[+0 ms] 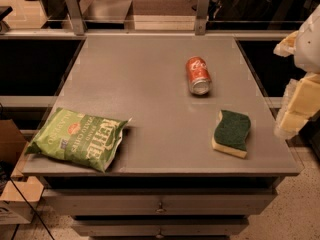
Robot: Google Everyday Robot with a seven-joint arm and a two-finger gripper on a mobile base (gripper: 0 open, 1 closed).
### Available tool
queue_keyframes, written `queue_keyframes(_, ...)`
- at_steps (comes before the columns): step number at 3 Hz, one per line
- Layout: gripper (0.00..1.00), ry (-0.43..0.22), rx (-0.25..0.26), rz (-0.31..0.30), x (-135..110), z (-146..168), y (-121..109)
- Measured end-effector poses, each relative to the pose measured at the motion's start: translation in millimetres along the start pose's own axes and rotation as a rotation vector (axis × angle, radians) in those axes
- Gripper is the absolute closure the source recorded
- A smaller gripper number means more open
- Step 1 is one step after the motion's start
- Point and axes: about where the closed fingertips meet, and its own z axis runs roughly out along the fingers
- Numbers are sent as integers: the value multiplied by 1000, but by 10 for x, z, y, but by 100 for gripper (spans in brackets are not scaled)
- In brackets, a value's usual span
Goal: Pick sponge
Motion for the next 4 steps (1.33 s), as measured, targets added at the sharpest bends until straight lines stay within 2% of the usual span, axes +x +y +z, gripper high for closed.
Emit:
queue_keyframes(2,0,-23,7,-1,-23,1,-6)
queue_keyframes(3,0,-110,-11,-1,-99,134,-18)
queue_keyframes(4,0,-185,-24,-32,-256,386,-11)
